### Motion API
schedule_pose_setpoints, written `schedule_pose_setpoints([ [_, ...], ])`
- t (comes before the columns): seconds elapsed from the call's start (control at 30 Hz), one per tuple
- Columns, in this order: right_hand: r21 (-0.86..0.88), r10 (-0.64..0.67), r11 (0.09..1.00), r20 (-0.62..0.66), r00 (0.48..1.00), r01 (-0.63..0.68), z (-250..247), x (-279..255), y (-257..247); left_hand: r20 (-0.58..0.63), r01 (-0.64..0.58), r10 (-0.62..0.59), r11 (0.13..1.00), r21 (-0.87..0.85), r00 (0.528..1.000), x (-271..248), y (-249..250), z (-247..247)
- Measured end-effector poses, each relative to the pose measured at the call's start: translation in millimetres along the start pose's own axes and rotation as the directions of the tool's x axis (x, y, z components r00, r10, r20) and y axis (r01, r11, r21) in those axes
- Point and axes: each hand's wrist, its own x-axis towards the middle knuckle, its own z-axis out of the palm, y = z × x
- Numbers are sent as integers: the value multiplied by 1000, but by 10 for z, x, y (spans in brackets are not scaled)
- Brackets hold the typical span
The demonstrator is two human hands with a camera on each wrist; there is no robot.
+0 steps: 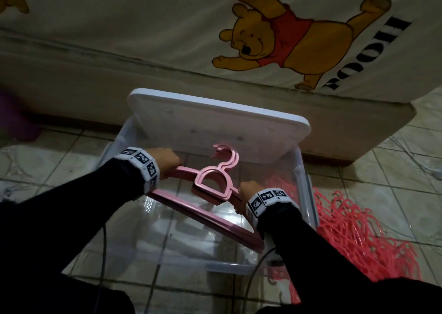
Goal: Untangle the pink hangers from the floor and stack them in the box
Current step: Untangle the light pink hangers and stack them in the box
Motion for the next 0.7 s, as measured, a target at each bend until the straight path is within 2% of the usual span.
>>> schedule_pose_setpoints([
  [0.17, 23, 11, 1000, 17, 1000, -11, 313, 294, 64, 50, 58, -59, 998, 32, 997, 269, 44, 244],
  [0.3, -55, -3, 998, -27, 1000, 1, 585, 432, 88, 94, 92, -95, 995, 36, 991, 475, 57, 453],
  [0.43, -141, -70, 988, -76, 995, 59, 733, 466, 144, 100, 81, -84, 996, 28, 991, 658, 45, 572],
  [0.57, -117, -60, 991, 54, 997, 66, 778, 560, 129, -10, 68, -68, 997, -37, 998, 740, 10, 725],
  [0.63, -123, -82, 988, 100, 992, 94, 830, 582, 105, -71, 44, -44, 999, -10, 996, 754, 16, 771],
  [0.7, -113, -106, 987, 84, 991, 115, 847, 550, 103, -105, 44, -47, 999, -31, 993, 788, 26, 768],
])
